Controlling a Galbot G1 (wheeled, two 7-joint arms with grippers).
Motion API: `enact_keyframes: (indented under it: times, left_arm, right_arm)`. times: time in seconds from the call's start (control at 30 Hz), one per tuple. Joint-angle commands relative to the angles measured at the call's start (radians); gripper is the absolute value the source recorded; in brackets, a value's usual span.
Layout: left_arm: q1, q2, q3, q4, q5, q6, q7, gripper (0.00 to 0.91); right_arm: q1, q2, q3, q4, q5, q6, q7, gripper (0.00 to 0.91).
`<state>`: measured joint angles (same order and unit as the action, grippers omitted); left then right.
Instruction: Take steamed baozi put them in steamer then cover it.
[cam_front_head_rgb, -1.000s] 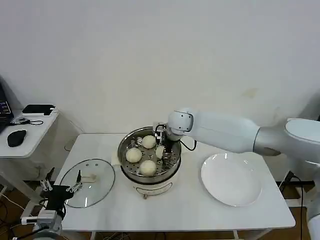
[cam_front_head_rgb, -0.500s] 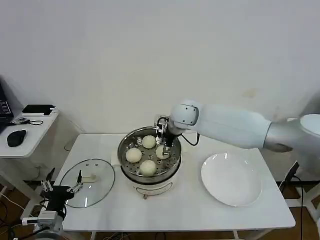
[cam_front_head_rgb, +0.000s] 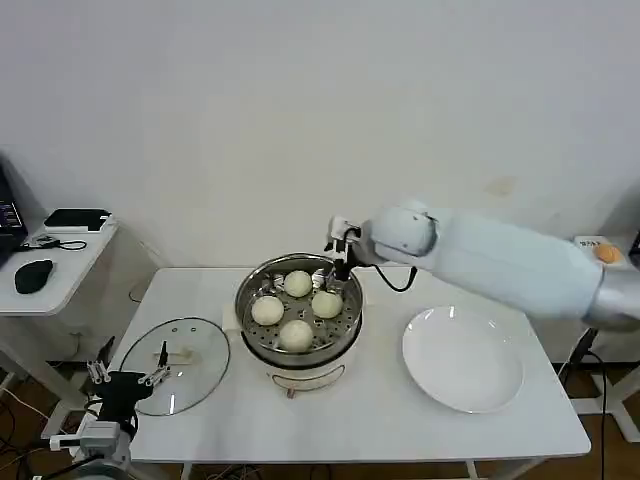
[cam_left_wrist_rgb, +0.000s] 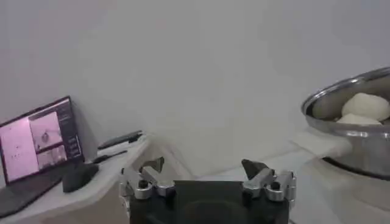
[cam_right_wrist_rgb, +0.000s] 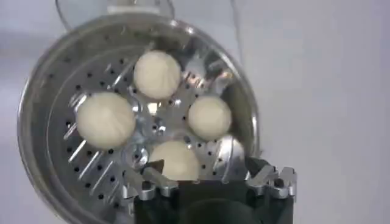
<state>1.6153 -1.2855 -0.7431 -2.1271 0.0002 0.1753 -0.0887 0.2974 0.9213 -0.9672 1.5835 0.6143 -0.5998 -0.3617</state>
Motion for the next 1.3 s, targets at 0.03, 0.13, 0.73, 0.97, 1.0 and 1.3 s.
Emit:
enact_keyframes:
  times: [0.03,0.13,0.73,0.97,1.0,1.3]
  left_arm:
    - [0.006,-0.003,0.009,-0.001,0.008,0.000,-0.002,0.907]
    - [0.013,0.001,0.007,0.004,0.011,-0.004,-0.003,0.907]
    - [-0.008,0.081,0.016,0.109,0.543,-0.102,0.010,0.907]
    - [-0.032,0.096,0.016,0.171,0.823,-0.156,-0.012,0.907]
    - [-0.038,0.096,0.017,0.187,0.842,-0.160,-0.010,0.907]
    - [-0.054,0.087,0.019,0.197,0.845,-0.166,-0.009,0.907]
  right_arm:
    - [-0.731,-0.136,0.765,0.168,-0.238,0.330,0.326,0.907]
    - [-0.993,-0.073,1.035,0.195,-0.318,0.447,0.338,0.907]
    - [-1.810,0.396,1.899,0.365,-0.392,0.694,0.089,0.907]
    - [-1.925,0.468,1.921,0.368,-0.380,0.752,0.022,0.907]
    - [-1.931,0.473,1.912,0.359,-0.387,0.764,0.004,0.907]
    - [-1.952,0.462,1.857,0.351,-0.360,0.760,-0.023,0.907]
